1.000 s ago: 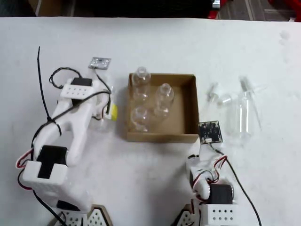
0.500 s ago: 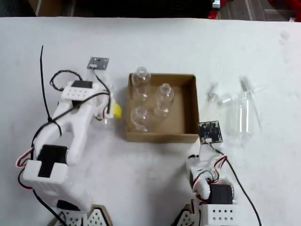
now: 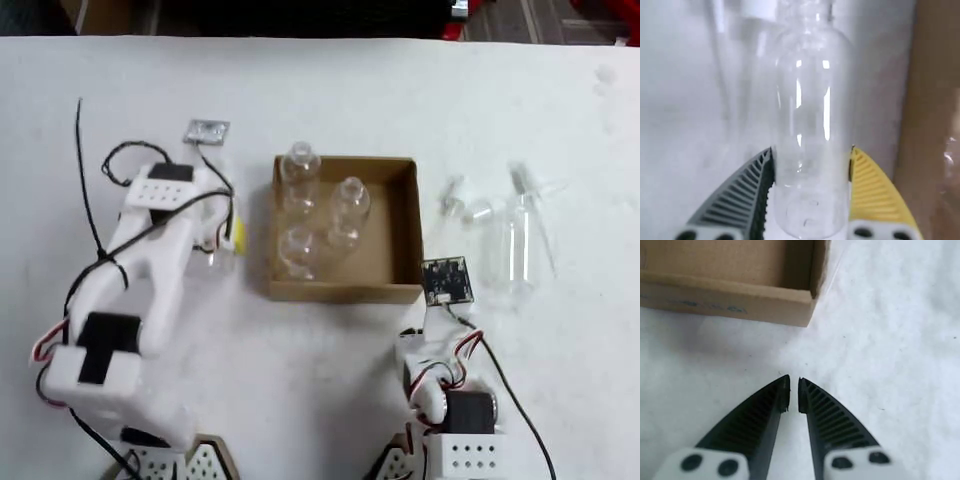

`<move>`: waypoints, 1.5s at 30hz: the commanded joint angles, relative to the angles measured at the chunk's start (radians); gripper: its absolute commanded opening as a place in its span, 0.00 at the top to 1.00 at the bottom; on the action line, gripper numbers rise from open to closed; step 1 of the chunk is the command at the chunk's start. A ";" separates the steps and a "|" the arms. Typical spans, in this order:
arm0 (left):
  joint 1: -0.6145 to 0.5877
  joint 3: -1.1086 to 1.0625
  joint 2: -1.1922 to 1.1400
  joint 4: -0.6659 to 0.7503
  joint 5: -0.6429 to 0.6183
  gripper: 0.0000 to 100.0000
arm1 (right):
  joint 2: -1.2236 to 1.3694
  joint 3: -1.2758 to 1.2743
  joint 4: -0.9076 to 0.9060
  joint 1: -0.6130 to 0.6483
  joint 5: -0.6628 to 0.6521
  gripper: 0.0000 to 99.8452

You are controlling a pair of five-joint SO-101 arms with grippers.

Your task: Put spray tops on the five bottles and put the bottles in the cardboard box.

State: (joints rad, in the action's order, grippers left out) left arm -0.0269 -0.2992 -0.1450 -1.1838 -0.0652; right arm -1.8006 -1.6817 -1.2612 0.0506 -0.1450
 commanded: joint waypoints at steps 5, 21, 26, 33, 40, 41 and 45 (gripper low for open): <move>-0.007 0.149 0.479 -0.270 -0.011 0.92 | -0.001 -0.009 -0.005 -0.001 -0.008 0.99; 0.065 -0.420 1.495 0.011 0.046 0.92 | -0.001 -0.009 -0.005 0.007 -0.003 0.99; 0.065 -0.718 1.857 0.204 0.054 0.92 | -0.001 -0.009 -0.005 0.007 -0.003 0.99; 0.145 -0.891 1.952 0.307 0.057 0.92 | -0.001 -0.009 -0.005 0.007 -0.003 0.99; 0.315 -0.984 1.968 0.347 0.054 0.92 | -0.001 -0.009 -0.005 -0.001 -0.003 0.99; 0.320 -1.011 1.968 0.347 0.054 0.92 | -0.001 -0.009 -0.005 -0.001 -0.003 0.99; 0.311 -1.048 1.969 0.330 0.058 0.92 | -0.001 -0.009 -0.005 0.007 -0.005 0.99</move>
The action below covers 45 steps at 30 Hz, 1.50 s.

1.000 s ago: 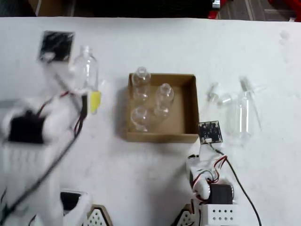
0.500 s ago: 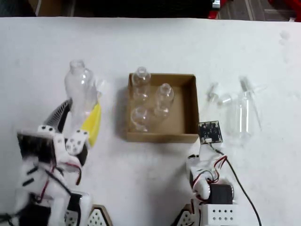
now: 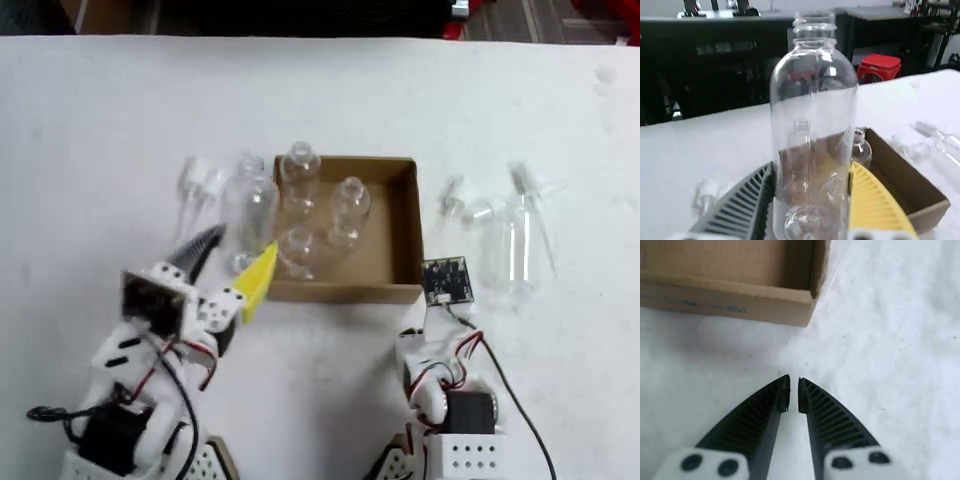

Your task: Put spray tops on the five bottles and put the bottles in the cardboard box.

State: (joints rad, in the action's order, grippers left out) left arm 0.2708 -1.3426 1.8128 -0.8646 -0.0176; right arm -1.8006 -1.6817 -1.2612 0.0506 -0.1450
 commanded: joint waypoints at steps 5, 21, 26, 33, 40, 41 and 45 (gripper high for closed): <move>0.010 0.095 0.012 -0.121 0.006 0.92 | -0.001 -0.009 -0.005 0.007 -0.005 0.99; 0.243 0.249 0.013 -0.373 0.012 0.92 | -0.001 -0.009 -0.005 0.005 -0.006 0.99; 0.291 0.236 0.013 -0.405 0.014 0.92 | -0.001 -0.009 -0.005 0.007 -0.003 0.99; 0.470 0.193 0.013 -0.448 0.014 0.92 | -0.002 -0.009 0.028 0.007 -0.006 0.99; 0.545 0.106 0.013 -0.387 0.014 0.92 | -0.002 -0.009 0.300 0.002 -0.003 0.99; 0.545 0.087 0.012 -0.362 0.014 0.92 | -0.002 -0.009 0.320 0.005 -0.003 0.99; 0.545 -0.009 0.012 -0.224 0.011 0.97 | -0.002 -0.009 0.401 0.005 -0.012 0.99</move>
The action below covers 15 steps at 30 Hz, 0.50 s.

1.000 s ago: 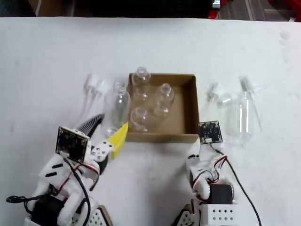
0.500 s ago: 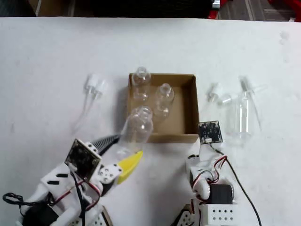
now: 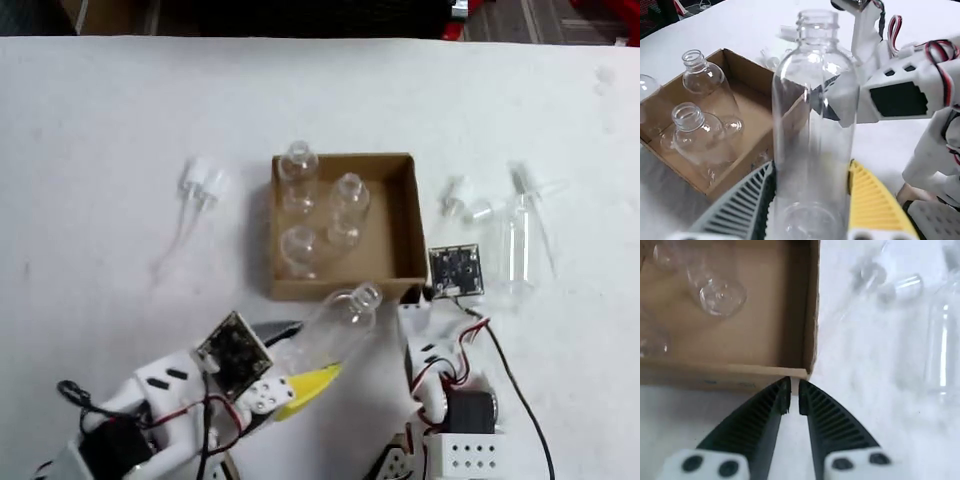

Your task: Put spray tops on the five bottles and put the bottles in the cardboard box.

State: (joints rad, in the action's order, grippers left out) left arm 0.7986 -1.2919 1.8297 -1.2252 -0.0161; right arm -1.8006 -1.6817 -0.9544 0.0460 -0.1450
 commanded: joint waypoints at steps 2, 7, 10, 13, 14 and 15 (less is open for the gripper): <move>0.018 -0.103 -0.005 0.203 0.006 0.97 | -0.004 -0.006 0.168 0.002 -0.071 0.99; 0.024 -0.132 -0.005 0.262 0.005 0.98 | -0.004 0.002 0.329 0.007 -0.330 0.99; 0.024 -0.132 -0.005 0.262 0.003 0.98 | -0.004 0.060 0.357 0.010 -0.308 0.99; 0.025 -0.130 -0.005 0.267 0.003 0.98 | -0.004 0.199 0.272 0.010 -0.209 0.99; 0.025 -0.132 -0.005 0.281 0.003 0.98 | -0.004 0.264 0.232 0.010 -0.178 0.99; 0.025 -0.132 -0.005 0.293 0.003 0.98 | -0.002 0.333 0.196 0.012 -0.149 0.99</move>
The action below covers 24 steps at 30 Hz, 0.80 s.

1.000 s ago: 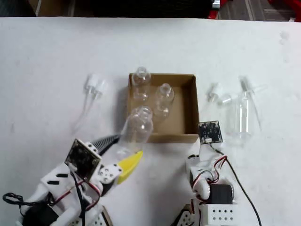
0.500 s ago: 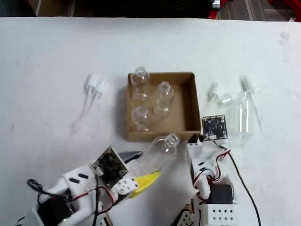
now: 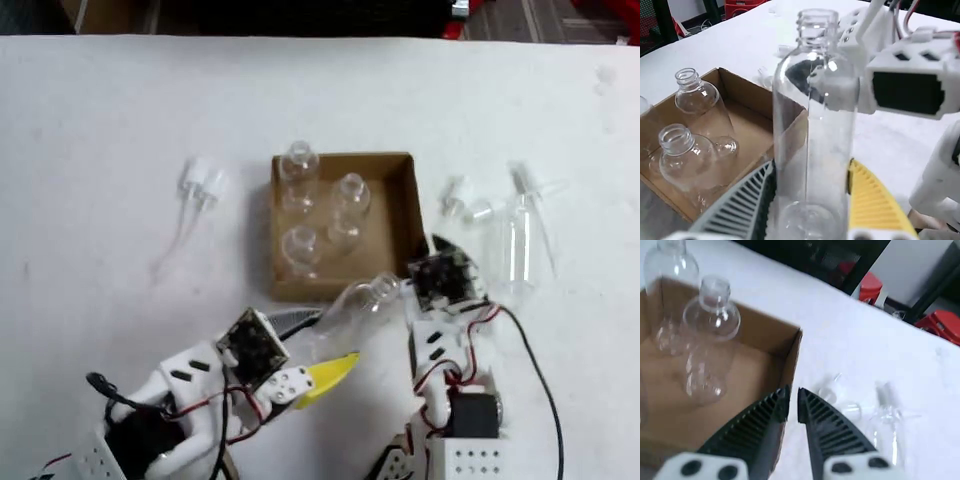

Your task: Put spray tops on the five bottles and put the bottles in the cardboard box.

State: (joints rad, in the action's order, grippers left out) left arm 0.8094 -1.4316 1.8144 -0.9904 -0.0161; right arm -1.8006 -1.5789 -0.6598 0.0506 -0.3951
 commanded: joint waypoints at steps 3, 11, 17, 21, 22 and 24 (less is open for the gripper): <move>0.015 -0.003 0.010 0.107 0.003 0.98 | 0.002 0.433 -0.182 0.007 0.157 0.99; 0.007 -0.262 0.007 0.525 0.005 0.98 | 0.004 0.796 -0.295 0.114 0.212 0.99; -0.028 -0.250 0.013 0.526 0.003 0.98 | 0.004 0.887 -0.483 0.424 0.212 0.97; -0.031 -0.252 0.013 0.549 0.003 0.98 | 0.004 0.908 -0.584 0.486 0.213 0.84; -0.031 -0.253 0.013 0.569 0.003 0.98 | 0.004 0.907 -0.599 0.492 0.213 0.81; -0.035 -0.255 0.013 0.598 0.003 0.98 | 0.005 0.896 -0.613 0.492 0.227 0.80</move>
State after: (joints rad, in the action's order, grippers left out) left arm 0.7940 -1.6909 1.8159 -0.4703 -0.0161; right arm -1.8052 -0.6997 -1.2352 0.5232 -0.1910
